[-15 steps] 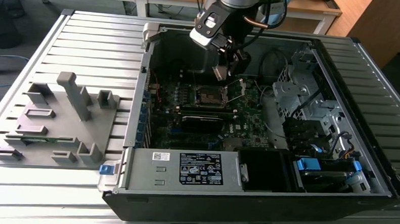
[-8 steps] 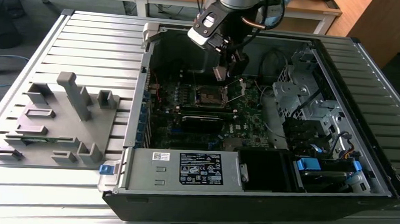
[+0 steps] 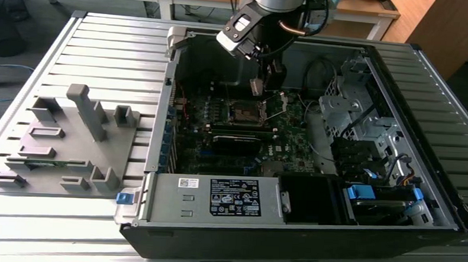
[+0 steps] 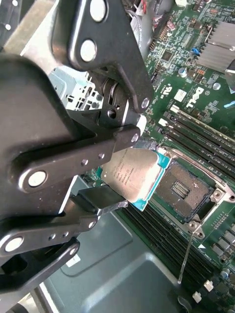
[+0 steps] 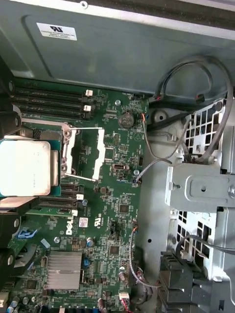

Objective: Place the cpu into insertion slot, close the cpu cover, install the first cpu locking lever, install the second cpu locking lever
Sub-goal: 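Place the cpu into insertion slot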

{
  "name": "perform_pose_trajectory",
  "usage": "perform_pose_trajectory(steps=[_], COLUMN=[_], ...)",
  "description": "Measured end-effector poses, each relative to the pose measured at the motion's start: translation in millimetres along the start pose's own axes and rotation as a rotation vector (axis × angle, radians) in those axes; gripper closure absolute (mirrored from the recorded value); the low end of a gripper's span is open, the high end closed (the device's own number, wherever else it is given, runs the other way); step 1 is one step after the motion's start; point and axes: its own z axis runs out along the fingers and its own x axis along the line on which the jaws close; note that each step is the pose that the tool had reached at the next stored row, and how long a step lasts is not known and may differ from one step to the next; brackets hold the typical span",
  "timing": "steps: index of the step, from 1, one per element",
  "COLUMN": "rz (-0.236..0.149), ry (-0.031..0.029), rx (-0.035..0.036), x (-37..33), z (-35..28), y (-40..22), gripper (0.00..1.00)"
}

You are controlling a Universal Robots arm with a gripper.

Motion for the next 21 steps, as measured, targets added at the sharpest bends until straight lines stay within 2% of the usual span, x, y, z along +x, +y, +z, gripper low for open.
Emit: perform_pose_trajectory(steps=[2, 3, 4, 6, 7, 11, 15, 18, 21], rz=[0.000, 0.000, 0.001, 0.001, 0.001, 0.002, 0.041, 0.042, 0.042], ry=[0.0001, 0.0004, 0.0013, 0.0033, 0.0034, 0.0035, 0.0008, 0.0008, 0.0008], rx=[-0.0001, 0.0026, 0.0121, 0.0375, 0.0412, 0.0435, 0.0427, 0.0427, 0.0415], x=[0.0, 0.1, 0.1, 0.0, 0.0, 0.0, 0.0, 0.0, -0.1], z=[0.0, 0.2, 0.5, 0.9, 0.8, 0.9, 1.7, 1.8, 4.7], y=[0.0, 0.0, 0.0, 0.0, 0.0, 0.0, 0.0, -0.1, -0.4], gripper=[0.46, 0.46, 0.46, 0.46, 0.46, 0.46, 0.46, 0.46, 0.46])
